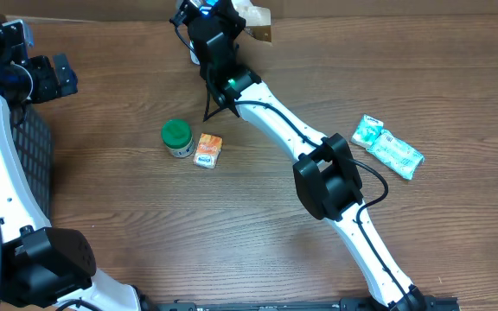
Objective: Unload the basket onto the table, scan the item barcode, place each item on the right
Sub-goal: 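Hold the snack bag over the white scanner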
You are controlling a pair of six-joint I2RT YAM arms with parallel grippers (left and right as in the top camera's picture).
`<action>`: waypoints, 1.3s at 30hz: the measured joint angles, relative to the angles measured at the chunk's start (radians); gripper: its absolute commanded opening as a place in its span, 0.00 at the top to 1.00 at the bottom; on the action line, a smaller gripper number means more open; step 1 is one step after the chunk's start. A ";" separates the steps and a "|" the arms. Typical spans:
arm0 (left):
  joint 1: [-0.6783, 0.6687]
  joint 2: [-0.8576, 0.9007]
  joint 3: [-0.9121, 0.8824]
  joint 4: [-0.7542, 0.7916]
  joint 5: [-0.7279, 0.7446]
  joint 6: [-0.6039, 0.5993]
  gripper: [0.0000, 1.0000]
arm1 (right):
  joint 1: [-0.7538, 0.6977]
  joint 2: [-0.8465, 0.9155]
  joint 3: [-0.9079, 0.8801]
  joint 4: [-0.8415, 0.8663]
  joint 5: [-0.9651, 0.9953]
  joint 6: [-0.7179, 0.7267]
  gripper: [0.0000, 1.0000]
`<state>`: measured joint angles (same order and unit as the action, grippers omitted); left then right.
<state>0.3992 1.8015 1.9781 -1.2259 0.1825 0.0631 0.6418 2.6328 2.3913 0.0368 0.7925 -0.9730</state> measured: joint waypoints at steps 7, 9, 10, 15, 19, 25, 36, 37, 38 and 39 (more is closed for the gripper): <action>0.000 0.000 0.000 0.000 0.000 0.000 0.00 | -0.008 0.045 -0.002 0.039 0.000 0.000 0.96; 0.000 0.000 0.000 0.000 0.000 0.000 0.00 | -0.008 0.045 -0.003 0.035 0.001 -0.001 0.96; 0.000 0.000 0.000 0.000 0.000 0.000 0.00 | -0.008 0.045 -0.003 0.027 0.000 0.000 0.96; 0.000 0.000 0.000 0.000 0.000 0.000 0.00 | -0.007 0.047 -0.003 0.007 0.001 0.000 0.96; 0.000 0.000 0.000 0.000 0.000 0.000 0.00 | -0.004 0.047 -0.003 -0.027 0.004 0.000 0.96; 0.000 0.000 0.000 0.000 0.000 0.000 0.01 | 0.013 0.047 -0.005 -0.018 0.017 -0.002 0.96; 0.000 0.000 0.000 0.000 0.000 0.000 0.00 | 0.014 0.019 -0.012 0.151 0.204 0.018 0.96; 0.000 0.000 0.000 0.000 0.000 0.000 0.00 | 0.014 -0.002 -0.013 0.093 0.220 0.035 0.96; 0.000 0.000 0.000 0.000 0.000 0.000 0.00 | 0.014 -0.024 -0.013 0.020 0.230 0.058 0.96; 0.000 0.000 0.000 0.000 0.000 0.000 0.00 | 0.014 -0.049 -0.015 -0.053 0.233 0.074 0.96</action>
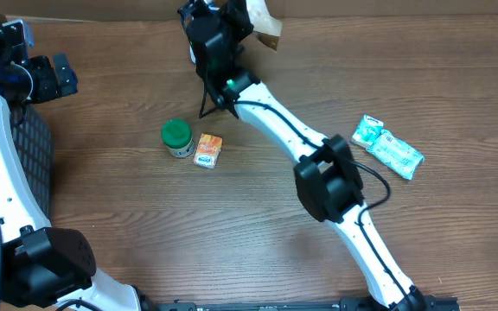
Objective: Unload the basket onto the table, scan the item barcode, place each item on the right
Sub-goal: 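Hold the snack bag over the white scanner, then carry the snack bag right and drop it on the table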
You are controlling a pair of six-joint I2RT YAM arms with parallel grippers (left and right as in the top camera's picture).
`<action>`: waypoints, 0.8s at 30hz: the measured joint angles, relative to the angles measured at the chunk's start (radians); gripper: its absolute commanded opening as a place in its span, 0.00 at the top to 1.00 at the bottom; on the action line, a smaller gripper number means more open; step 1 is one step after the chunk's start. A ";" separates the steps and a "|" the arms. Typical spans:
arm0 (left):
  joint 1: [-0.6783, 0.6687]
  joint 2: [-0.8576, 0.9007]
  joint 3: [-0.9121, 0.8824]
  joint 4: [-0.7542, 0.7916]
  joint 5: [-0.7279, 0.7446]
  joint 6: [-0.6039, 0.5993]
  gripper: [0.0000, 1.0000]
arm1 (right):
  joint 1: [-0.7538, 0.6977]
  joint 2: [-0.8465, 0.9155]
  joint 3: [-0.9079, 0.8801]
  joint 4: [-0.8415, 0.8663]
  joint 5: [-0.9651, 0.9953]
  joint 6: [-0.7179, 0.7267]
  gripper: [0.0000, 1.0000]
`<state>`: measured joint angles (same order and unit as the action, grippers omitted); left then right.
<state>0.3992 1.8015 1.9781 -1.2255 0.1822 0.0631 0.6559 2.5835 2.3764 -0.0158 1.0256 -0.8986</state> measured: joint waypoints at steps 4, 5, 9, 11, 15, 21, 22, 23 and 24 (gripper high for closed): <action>0.000 0.000 0.000 0.002 0.000 0.000 0.00 | 0.000 -0.150 0.006 -0.443 -0.045 0.174 0.96; 0.000 0.000 0.000 0.001 0.000 0.000 0.00 | 0.000 -0.184 0.006 -0.554 -0.078 0.235 0.96; 0.000 0.000 0.000 0.000 0.001 0.000 0.00 | -0.013 -0.309 0.005 -0.943 -0.312 0.530 0.96; 0.000 0.000 0.000 0.002 0.001 0.000 0.01 | -0.043 -0.370 0.005 -1.117 -0.520 0.688 0.96; 0.000 0.000 0.000 0.000 0.000 0.000 0.01 | -0.146 -0.428 0.006 -1.354 -0.818 0.813 0.96; 0.000 0.000 0.000 0.000 0.001 0.000 0.00 | -0.456 -0.433 0.002 -1.572 -1.068 0.896 0.96; 0.000 0.000 0.000 0.001 0.001 0.000 0.01 | -0.482 -0.433 -0.005 -1.575 -1.075 0.896 0.96; 0.000 0.000 0.000 0.000 0.001 0.000 0.01 | -0.518 -0.433 -0.021 -1.576 -1.081 0.900 0.96; 0.000 0.000 0.000 0.000 0.001 0.000 0.00 | -0.556 -0.433 -0.050 -1.577 -1.089 0.901 0.96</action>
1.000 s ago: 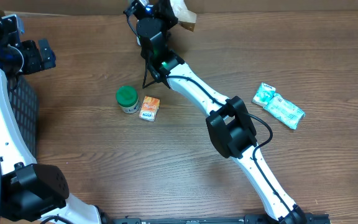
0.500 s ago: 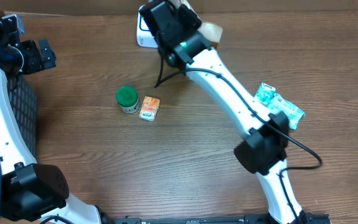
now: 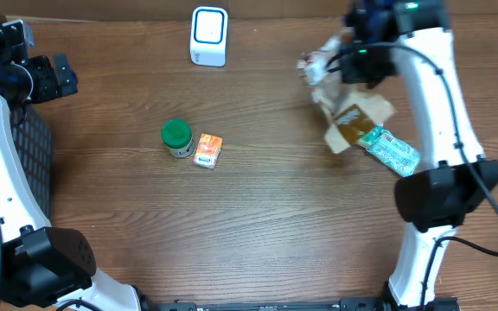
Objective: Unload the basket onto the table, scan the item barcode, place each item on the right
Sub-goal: 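Carry the snack bag right and drop it on the table, then move the right gripper left toward the orange tissue box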
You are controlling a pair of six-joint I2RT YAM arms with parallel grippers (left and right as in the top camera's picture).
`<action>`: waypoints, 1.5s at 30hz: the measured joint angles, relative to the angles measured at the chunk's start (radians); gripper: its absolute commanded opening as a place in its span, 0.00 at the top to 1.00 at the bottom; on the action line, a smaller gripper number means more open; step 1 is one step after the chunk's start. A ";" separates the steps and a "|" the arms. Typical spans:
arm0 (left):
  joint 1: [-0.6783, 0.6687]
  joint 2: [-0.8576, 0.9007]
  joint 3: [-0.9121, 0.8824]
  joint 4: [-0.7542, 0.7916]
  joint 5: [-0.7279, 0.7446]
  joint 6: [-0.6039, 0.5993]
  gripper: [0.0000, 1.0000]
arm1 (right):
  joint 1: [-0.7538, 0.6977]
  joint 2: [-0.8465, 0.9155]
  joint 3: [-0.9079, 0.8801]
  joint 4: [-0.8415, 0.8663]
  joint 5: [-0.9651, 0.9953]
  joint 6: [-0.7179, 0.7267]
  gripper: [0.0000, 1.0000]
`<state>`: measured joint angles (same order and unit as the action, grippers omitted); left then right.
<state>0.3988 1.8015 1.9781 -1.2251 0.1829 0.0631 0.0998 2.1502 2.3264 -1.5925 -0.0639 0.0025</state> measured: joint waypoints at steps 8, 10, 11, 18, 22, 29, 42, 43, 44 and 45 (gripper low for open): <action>0.000 0.000 0.000 0.000 0.000 0.000 0.00 | -0.183 0.011 -0.419 0.155 -0.015 0.014 0.65; 0.000 0.000 0.000 0.000 0.000 0.000 0.01 | -0.204 0.020 -0.466 0.174 -0.014 0.010 0.00; 0.000 0.000 0.000 0.000 0.000 0.000 0.00 | -0.212 0.021 -0.472 0.176 -0.015 0.013 0.00; 0.000 0.000 0.000 0.000 0.000 0.000 0.00 | -0.215 0.021 -0.339 0.137 -0.222 0.046 0.00; 0.000 0.000 0.000 -0.001 0.000 0.000 0.01 | -0.108 0.020 -0.300 0.214 -0.389 0.050 0.00; 0.000 0.000 0.000 -0.001 0.000 0.000 0.01 | 0.155 0.020 -0.299 0.425 -0.492 0.163 0.01; 0.000 0.000 0.000 0.000 0.000 0.000 0.00 | 0.234 0.058 -0.436 0.628 -0.302 0.484 0.30; 0.000 0.000 0.000 0.000 0.000 0.000 0.00 | 0.243 0.074 -0.439 0.620 -0.303 0.492 0.28; 0.000 0.000 0.000 0.000 0.000 0.000 0.00 | 0.248 0.086 -0.443 0.614 -0.303 0.499 0.27; 0.000 0.000 0.000 -0.001 0.000 0.000 0.00 | 0.250 0.110 -0.446 0.585 -0.303 0.506 0.25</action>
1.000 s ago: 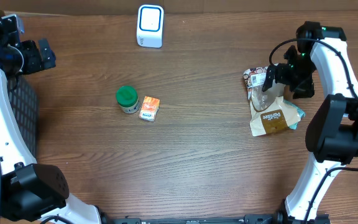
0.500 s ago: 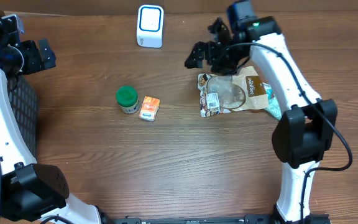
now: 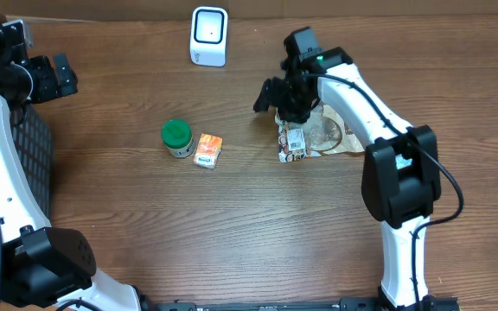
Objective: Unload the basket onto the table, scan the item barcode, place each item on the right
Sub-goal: 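Move the right gripper left toward the orange tissue box, then grasp the orange tissue box with the right gripper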
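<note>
A brown packet lies flat on the table with its white barcode label facing up. My right gripper hovers just past the packet's far left corner, its fingers spread and nothing between them. The white scanner stands at the far edge of the table, well to the left of the packet. My left gripper is open and empty at the far left, away from everything.
A green-lidded jar and a small orange box sit side by side left of the middle. A dark basket lies along the left edge beneath the left arm. The right arm's elbow rises right of the packet.
The right arm has swung left and down. The brown packet, held up in the air at the right, now lies flat on the table, released. The teal packets no longer show.
The right gripper first held the brown packet at the scanner at the far edge, covering it, and was still there at the second moment. It then held the packet aloft over the right side by the teal packets. Now the packet rests on the table centre-right, let go.
</note>
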You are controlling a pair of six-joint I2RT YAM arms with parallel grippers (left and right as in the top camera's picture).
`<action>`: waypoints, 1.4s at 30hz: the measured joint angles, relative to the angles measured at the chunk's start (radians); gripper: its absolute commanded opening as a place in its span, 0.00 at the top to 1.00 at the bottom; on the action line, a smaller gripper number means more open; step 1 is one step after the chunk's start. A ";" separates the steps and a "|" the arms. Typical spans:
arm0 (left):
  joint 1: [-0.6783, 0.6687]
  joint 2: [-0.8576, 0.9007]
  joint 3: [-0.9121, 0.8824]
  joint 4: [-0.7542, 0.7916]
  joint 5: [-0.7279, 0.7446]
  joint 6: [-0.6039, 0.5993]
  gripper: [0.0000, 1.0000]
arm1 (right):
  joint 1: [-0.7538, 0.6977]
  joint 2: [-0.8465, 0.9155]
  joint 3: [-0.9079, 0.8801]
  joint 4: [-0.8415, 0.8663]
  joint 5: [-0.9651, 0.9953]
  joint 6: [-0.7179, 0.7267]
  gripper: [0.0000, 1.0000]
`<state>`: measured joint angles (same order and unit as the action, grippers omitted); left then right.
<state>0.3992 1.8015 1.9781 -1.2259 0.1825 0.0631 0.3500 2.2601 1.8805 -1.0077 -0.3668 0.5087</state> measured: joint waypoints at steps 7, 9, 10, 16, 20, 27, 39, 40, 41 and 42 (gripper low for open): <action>0.000 0.000 0.000 0.000 0.000 0.000 0.00 | -0.122 0.022 -0.009 -0.124 0.048 0.014 0.23; 0.000 0.000 0.000 0.000 0.000 0.000 0.01 | -0.180 0.022 -0.009 -0.150 0.063 0.014 0.23; 0.000 0.000 0.000 0.000 0.000 0.000 0.00 | -0.201 0.022 -0.009 -0.155 0.065 0.006 0.23; 0.000 0.000 0.000 0.000 0.000 0.000 0.00 | -0.195 0.022 0.025 -0.225 0.048 -0.062 0.23; 0.000 0.000 0.000 0.000 0.000 0.000 0.01 | -0.121 0.021 0.104 -0.198 -0.036 -0.092 0.24; 0.000 0.000 0.000 0.000 0.000 0.000 0.00 | 0.024 0.019 0.116 -0.101 -0.074 -0.034 0.34; 0.000 0.000 0.000 0.000 0.000 0.000 0.00 | 0.231 0.050 0.116 -0.024 -0.011 0.109 0.59; 0.000 0.000 0.000 0.000 0.000 0.000 0.01 | 0.241 0.051 0.116 -0.021 -0.004 0.121 0.60; 0.000 0.000 0.000 0.000 0.000 0.000 0.00 | 0.252 0.051 0.113 -0.010 0.006 0.139 0.62; 0.000 0.000 0.000 0.000 0.000 0.000 0.00 | 0.262 0.051 0.109 0.000 0.016 0.154 0.62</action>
<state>0.3988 1.8015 1.9781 -1.2259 0.1829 0.0631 0.6117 2.3108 1.9892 -1.0077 -0.3504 0.6624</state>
